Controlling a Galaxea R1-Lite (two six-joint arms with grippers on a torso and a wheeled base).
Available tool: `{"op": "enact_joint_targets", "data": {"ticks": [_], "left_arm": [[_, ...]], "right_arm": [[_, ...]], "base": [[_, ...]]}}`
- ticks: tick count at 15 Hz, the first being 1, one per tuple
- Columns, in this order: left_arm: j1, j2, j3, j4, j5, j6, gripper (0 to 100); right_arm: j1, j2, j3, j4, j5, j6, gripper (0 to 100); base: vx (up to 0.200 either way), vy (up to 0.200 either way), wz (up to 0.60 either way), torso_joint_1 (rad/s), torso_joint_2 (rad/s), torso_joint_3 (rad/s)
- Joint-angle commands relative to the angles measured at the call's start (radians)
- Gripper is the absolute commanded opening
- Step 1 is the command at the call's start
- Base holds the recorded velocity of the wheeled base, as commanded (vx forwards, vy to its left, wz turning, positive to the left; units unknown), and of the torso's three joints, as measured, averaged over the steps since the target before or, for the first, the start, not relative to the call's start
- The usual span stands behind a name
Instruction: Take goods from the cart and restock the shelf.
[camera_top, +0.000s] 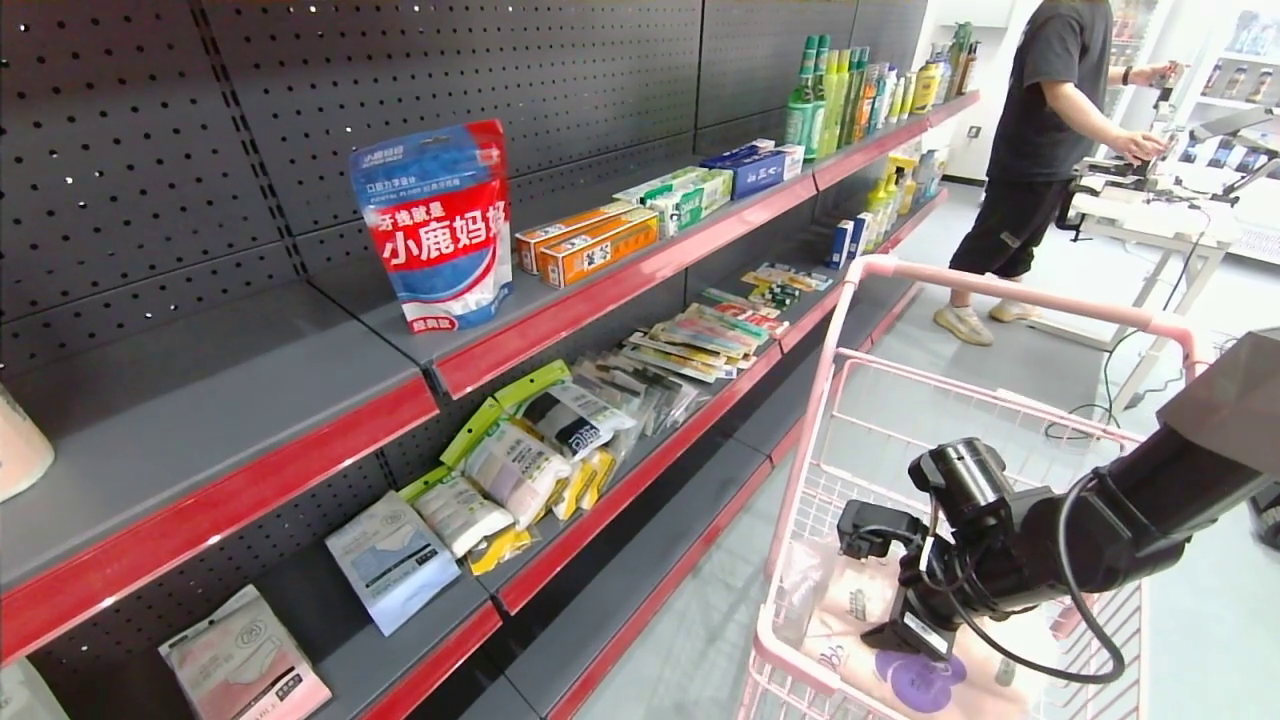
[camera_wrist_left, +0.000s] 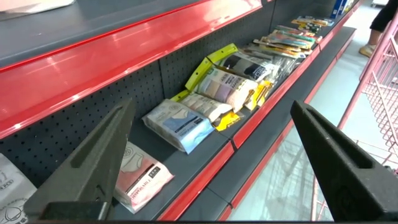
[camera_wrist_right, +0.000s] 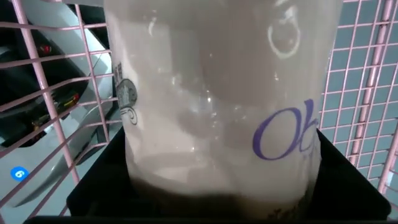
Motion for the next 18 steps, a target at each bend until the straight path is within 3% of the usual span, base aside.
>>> {"op": "enact_joint_targets", "data": {"ticks": [1, 4, 9, 12, 14, 18], "left_arm": [[0.001, 0.0, 0.0, 0.0, 0.0, -0.001, 100], [0.001, 0.0, 0.0, 0.0, 0.0, -0.001, 100], [0.001, 0.0, 0.0, 0.0, 0.0, 0.0, 100], [0.001, 0.0, 0.0, 0.0, 0.0, -0.001, 100], [0.001, 0.0, 0.0, 0.0, 0.0, -0.001, 100], [0.001, 0.0, 0.0, 0.002, 0.0, -0.001, 100]], "right_arm": [[0.0, -0.028, -0.026, 0.088, -0.001, -0.003, 0], [0.002, -0.039, -0.111, 0.27, -0.003, -0.003, 0], [0.005, -0.019, -0.132, 0.274, -0.009, 0.006, 0], [-0.044, -0.113, -0.189, 0.28, -0.037, 0.026, 0], [-0.09, -0.238, -0.169, 0.28, -0.102, 0.072, 0], [-0.141, -0.458, -0.189, 0.278, -0.115, 0.272, 0]], "base": [[0.0, 0.0, 0.0, 0.0, 0.0, 0.0], [0.0, 0.0, 0.0, 0.0, 0.0, 0.0], [0.0, 0.0, 0.0, 0.0, 0.0, 0.0], [0.0, 0.0, 0.0, 0.0, 0.0, 0.0], [0.0, 0.0, 0.0, 0.0, 0.0, 0.0], [0.0, 0.0, 0.0, 0.0, 0.0, 0.0]]}}
